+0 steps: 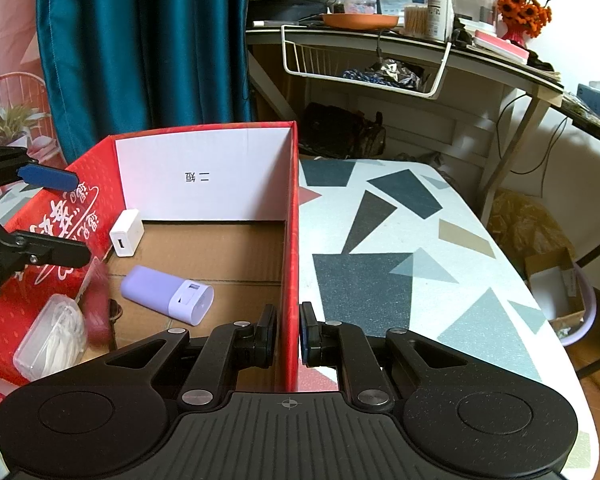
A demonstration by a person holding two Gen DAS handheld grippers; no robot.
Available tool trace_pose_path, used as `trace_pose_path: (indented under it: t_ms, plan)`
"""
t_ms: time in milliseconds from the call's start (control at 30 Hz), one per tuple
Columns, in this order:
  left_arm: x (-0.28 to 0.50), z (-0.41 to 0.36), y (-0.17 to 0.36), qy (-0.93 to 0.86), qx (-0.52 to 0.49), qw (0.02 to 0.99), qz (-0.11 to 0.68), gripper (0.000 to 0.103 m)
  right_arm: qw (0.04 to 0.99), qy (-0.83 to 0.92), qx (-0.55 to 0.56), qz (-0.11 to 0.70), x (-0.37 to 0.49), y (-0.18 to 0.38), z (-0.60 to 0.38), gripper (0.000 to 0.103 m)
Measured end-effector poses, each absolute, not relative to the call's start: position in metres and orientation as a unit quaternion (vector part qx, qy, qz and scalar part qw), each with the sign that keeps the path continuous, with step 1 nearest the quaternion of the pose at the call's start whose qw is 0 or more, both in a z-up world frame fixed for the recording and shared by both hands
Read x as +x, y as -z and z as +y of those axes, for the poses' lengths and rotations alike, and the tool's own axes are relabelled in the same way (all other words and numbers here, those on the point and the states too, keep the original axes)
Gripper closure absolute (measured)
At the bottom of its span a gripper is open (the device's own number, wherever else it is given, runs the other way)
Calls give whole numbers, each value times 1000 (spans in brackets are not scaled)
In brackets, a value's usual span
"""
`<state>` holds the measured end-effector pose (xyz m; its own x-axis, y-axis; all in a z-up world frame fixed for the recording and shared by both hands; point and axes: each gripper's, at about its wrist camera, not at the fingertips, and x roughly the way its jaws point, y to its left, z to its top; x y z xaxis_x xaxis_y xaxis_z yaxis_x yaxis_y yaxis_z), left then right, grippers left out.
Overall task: Organize rigid objects
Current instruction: 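Carry the red tube into the red box and open the left gripper, then lower the left gripper onto the pink checkered pen and close it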
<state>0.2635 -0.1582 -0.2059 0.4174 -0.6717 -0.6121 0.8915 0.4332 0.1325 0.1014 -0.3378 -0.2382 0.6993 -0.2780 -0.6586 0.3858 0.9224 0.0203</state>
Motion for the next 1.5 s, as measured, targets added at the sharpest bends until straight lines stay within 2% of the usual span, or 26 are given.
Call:
trace_pose_path:
  t_ms: [133,333,467,567,600,833,900,967,1300,1500]
  plan:
    - [271,-142,195,480,179,824,243,3,918,180,79,343,101,238,-338,91]
    - [284,-96,181,434,81,864,244,13,918,181,79,343,101,238,-337,91]
    - [301,-70,185,375,33,887,266,28,918,180,77,345,102,238,-338,91]
    - [318,-59,198,310,2,901,304,54,918,180,77,345,102,238,-338,91]
    - [323,-57,203,295,-7,901,318,58,918,180,78,344,102,238,-338,91]
    - [343,-71,234,305,-47,869,387,58,918,177,74,347,103,238,-339,90]
    - [350,-78,241,300,-52,862,406,72,918,176,74,347,103,238,-339,90]
    - [357,-80,249,287,-56,860,417,80,918,176,74,348,103,238,-339,90]
    - [376,-78,275,279,-139,819,481,83,919,173,73,348,104,238,-338,89]
    - [379,-83,283,264,-134,812,503,83,919,171,69,347,104,238,-338,88]
